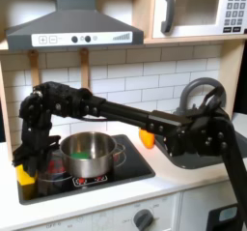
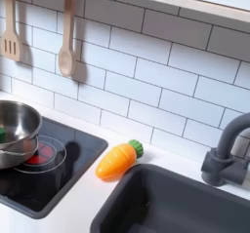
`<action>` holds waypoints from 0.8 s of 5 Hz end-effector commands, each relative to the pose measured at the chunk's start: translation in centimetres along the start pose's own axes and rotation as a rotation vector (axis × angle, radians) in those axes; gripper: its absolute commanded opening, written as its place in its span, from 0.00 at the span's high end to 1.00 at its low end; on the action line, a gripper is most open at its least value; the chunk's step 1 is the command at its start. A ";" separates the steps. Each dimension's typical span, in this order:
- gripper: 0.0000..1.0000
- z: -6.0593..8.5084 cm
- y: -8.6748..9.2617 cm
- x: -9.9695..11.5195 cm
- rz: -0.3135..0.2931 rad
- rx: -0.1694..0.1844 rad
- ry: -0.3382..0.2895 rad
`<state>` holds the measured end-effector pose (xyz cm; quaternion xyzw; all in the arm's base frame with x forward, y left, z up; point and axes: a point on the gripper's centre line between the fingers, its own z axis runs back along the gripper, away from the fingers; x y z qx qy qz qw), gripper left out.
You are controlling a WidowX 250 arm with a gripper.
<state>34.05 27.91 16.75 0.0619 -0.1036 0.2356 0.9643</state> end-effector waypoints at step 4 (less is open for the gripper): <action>0.00 -0.6 -3.8 -0.6 -0.123 -0.051 0.040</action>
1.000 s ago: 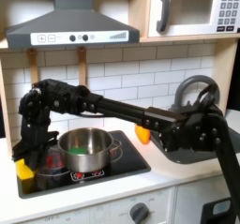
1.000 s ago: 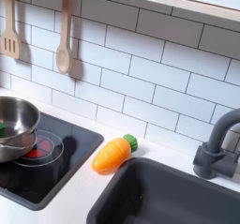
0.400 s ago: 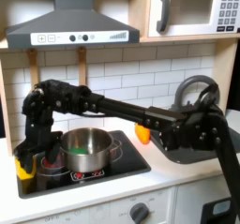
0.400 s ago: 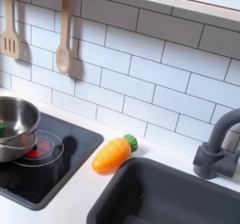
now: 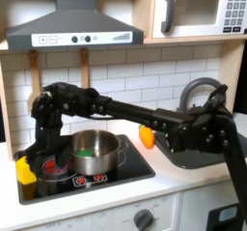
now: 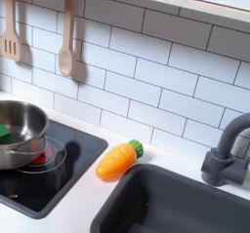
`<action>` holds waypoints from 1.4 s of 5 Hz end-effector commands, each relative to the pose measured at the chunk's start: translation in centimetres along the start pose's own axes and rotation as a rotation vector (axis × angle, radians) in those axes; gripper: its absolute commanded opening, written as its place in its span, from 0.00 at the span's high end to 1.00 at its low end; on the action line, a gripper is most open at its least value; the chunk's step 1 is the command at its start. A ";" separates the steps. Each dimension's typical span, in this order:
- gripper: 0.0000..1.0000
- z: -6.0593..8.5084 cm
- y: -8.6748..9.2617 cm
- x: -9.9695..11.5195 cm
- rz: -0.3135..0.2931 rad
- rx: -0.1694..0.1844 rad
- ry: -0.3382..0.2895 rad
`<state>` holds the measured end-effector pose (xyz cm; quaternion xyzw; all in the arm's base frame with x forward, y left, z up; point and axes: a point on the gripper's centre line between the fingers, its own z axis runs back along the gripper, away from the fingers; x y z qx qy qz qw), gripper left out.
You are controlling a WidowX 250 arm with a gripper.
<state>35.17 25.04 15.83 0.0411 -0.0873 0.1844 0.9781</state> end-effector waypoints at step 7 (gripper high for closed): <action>0.00 3.4 -5.3 -3.4 -0.164 -0.066 -0.074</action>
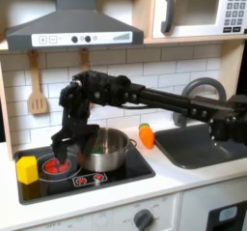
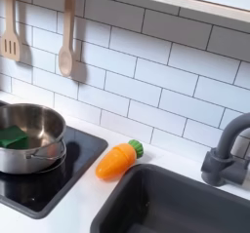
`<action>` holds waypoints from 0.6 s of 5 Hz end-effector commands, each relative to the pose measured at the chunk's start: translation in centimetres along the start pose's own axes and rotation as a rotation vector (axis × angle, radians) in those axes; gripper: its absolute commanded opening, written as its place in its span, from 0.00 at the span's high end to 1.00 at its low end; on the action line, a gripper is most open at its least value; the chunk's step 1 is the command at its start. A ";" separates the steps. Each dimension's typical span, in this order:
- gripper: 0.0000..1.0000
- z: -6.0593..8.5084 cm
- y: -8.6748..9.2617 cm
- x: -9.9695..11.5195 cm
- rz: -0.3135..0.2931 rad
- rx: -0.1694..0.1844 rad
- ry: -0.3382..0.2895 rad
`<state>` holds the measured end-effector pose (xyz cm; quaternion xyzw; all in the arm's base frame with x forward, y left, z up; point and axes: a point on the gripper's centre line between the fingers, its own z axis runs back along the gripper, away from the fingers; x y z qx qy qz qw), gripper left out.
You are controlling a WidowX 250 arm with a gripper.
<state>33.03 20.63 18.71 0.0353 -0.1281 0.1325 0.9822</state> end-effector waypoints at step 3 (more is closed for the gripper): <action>0.00 1.2 -5.7 0.7 -0.160 -0.047 -0.045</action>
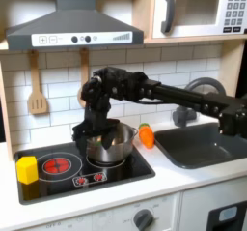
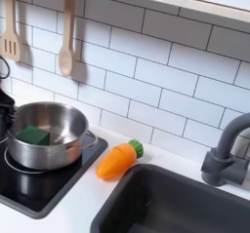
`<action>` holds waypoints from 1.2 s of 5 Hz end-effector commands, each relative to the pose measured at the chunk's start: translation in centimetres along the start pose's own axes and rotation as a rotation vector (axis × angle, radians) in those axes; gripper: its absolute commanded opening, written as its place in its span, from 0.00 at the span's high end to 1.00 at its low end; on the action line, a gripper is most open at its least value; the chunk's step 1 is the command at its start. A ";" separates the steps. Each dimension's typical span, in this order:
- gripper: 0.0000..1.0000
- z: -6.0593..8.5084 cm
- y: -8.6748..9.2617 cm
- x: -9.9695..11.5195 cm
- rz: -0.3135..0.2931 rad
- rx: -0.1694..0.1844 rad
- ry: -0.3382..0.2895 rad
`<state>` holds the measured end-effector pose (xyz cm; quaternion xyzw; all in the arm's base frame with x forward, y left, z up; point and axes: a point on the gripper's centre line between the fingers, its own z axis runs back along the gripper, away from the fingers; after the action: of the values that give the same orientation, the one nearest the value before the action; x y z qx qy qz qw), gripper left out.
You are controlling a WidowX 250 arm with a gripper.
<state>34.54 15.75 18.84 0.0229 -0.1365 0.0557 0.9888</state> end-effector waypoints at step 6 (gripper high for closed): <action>0.00 1.2 -6.0 2.0 -0.187 -0.062 -0.050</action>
<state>37.08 9.83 20.74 0.0071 -0.1662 -0.0423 0.9852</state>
